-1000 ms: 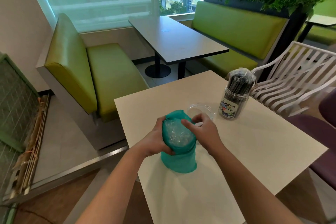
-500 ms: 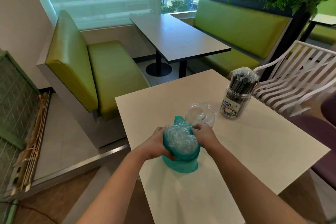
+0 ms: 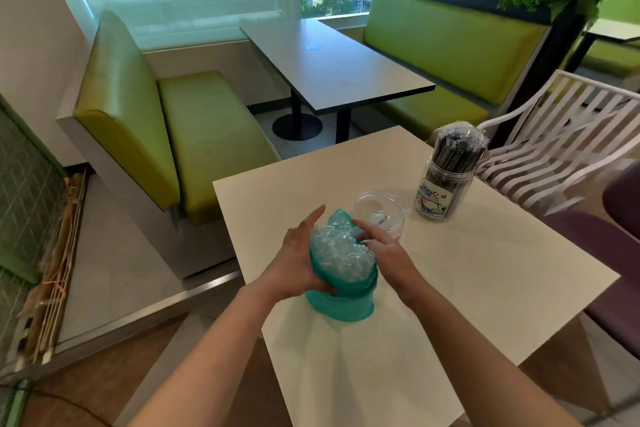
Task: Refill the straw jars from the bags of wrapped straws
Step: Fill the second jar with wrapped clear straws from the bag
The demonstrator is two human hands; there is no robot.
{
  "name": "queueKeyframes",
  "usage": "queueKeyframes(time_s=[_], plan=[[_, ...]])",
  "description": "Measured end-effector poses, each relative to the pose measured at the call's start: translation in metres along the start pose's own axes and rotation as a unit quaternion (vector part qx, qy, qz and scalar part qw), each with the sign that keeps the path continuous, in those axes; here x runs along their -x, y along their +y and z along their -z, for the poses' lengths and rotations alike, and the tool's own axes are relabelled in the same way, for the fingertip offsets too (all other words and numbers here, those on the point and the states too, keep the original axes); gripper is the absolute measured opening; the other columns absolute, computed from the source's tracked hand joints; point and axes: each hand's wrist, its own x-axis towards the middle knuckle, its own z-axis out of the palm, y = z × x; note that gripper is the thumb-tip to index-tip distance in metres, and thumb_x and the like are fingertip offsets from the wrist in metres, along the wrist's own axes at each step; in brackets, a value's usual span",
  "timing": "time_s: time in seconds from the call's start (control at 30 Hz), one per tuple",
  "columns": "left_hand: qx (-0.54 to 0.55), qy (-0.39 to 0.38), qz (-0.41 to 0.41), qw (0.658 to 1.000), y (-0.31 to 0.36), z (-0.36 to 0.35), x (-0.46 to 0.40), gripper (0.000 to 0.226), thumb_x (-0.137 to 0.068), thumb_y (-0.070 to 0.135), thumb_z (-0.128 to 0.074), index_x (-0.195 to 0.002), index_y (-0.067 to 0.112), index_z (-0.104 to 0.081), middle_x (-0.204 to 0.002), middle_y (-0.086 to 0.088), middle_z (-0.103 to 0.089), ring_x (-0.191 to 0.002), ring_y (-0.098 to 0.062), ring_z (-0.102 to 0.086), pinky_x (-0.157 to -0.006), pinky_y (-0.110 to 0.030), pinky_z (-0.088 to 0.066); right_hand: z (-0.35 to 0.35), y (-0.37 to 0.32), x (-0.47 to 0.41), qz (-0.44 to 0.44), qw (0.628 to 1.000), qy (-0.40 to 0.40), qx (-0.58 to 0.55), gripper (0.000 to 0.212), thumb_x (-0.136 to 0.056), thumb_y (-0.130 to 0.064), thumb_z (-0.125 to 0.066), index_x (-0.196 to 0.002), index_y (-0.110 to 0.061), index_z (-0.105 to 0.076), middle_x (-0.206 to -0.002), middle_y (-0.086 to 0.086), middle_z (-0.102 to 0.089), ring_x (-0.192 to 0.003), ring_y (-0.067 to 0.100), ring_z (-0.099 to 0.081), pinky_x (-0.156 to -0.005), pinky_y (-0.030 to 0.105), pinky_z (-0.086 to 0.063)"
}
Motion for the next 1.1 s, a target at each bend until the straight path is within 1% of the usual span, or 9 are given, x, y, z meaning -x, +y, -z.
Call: queueKeyframes(time_s=[0.1, 0.17, 0.23, 0.4, 0.5, 0.6, 0.77, 0.97, 1.1], plan=[[-0.031, -0.019, -0.02, 0.999, 0.001, -0.001, 0.001, 0.139, -0.046, 0.043, -0.095, -0.146, 0.056, -0.001, -0.151, 0.018, -0.022, -0.134, -0.004, -0.019, -0.112, -0.03, -0.021, 0.001, 0.002, -0.005, -0.044, 0.998, -0.043, 0.026, 0.045, -0.095, -0.008, -0.038, -0.127, -0.031, -0.062, -0.117, -0.012, -0.056, -0.107, 0.005, -0.052, -0.084, 0.015, -0.045], [-0.031, -0.032, -0.03, 0.999, 0.001, -0.004, 0.001, 0.135, -0.047, 0.045, -0.094, -0.146, 0.057, -0.003, -0.151, 0.019, -0.024, -0.136, -0.004, -0.018, -0.113, -0.029, -0.02, -0.001, 0.004, -0.008, -0.072, 0.994, -0.053, 0.061, 0.034, -0.096, -0.019, -0.042, -0.113, -0.029, -0.07, -0.123, 0.0, -0.061, -0.113, 0.017, -0.057, -0.099, 0.035, -0.047], [-0.012, -0.042, -0.029, 0.999, 0.002, -0.007, 0.001, 0.129, -0.046, 0.043, -0.095, -0.145, 0.053, -0.014, -0.146, 0.019, -0.032, -0.134, -0.004, -0.027, -0.115, -0.028, -0.026, -0.001, 0.003, -0.008, -0.081, 0.993, -0.057, 0.071, 0.026, -0.095, -0.025, -0.048, -0.104, -0.02, -0.072, -0.115, 0.007, -0.067, -0.108, 0.022, -0.063, -0.099, 0.043, -0.049], [0.098, -0.008, -0.006, 0.995, -0.003, -0.01, -0.002, 0.107, -0.044, 0.029, -0.099, -0.134, 0.039, -0.042, -0.13, 0.021, -0.052, -0.122, 0.003, -0.049, -0.101, -0.024, -0.047, 0.001, 0.004, -0.004, -0.053, 0.998, -0.024, 0.006, 0.035, -0.097, -0.012, -0.047, -0.124, -0.028, -0.062, -0.105, -0.012, -0.061, -0.096, 0.001, -0.056, -0.075, 0.018, -0.049], [0.148, 0.036, 0.034, 0.988, -0.013, -0.015, -0.006, 0.106, -0.041, 0.023, -0.099, -0.131, 0.033, -0.044, -0.13, 0.016, -0.052, -0.122, -0.003, -0.05, -0.095, -0.022, -0.049, 0.0, 0.011, 0.002, 0.025, 0.997, 0.065, -0.045, 0.037, -0.098, -0.007, -0.044, -0.123, -0.025, -0.064, -0.11, -0.012, -0.064, -0.103, 0.0, -0.057, -0.081, 0.014, -0.05], [0.16, 0.047, 0.058, 0.984, -0.021, -0.019, -0.011, 0.111, -0.037, 0.025, -0.099, -0.133, 0.029, -0.041, -0.131, 0.011, -0.05, -0.123, -0.009, -0.049, -0.099, -0.031, -0.049, -0.007, 0.019, 0.008, 0.051, 0.993, 0.084, -0.062, 0.034, -0.098, -0.01, -0.045, -0.117, -0.026, -0.068, -0.118, -0.011, -0.064, -0.111, 0.0, -0.056, -0.094, 0.021, -0.049], [0.16, 0.039, 0.062, 0.984, -0.024, -0.021, -0.011, 0.109, -0.045, 0.01, -0.097, -0.135, 0.028, -0.039, -0.131, 0.011, -0.051, -0.123, -0.008, -0.049, -0.095, -0.023, -0.048, -0.011, 0.049, 0.004, 0.023, 0.996, 0.083, 0.022, 0.032, -0.101, -0.019, -0.045, -0.115, -0.041, -0.064, -0.123, -0.011, -0.058, -0.119, 0.014, -0.053, -0.1, 0.045, -0.05], [0.162, 0.027, 0.063, 0.984, -0.025, -0.021, -0.015, 0.105, -0.052, 0.005, -0.094, -0.132, 0.037, -0.035, -0.13, 0.014, -0.049, -0.123, -0.008, -0.046, -0.101, -0.031, -0.046, -0.001, 0.046, -0.014, -0.017, 0.994, 0.047, 0.099, 0.037, -0.1, -0.008, -0.047, -0.127, -0.029, -0.062, -0.126, 0.003, -0.061, -0.108, 0.022, -0.06, -0.074, 0.028, -0.06], [0.148, 0.019, 0.085, 0.985, -0.028, -0.023, -0.018, 0.105, -0.055, 0.01, -0.094, -0.14, 0.029, -0.035, -0.132, 0.012, -0.051, -0.127, -0.012, -0.047, -0.105, -0.038, -0.046, 0.004, 0.045, -0.019, -0.019, 0.992, 0.025, 0.124, 0.04, -0.099, -0.003, -0.046, -0.129, -0.024, -0.061, -0.127, 0.005, -0.061, -0.113, 0.024, -0.059, -0.091, 0.036, -0.056]])
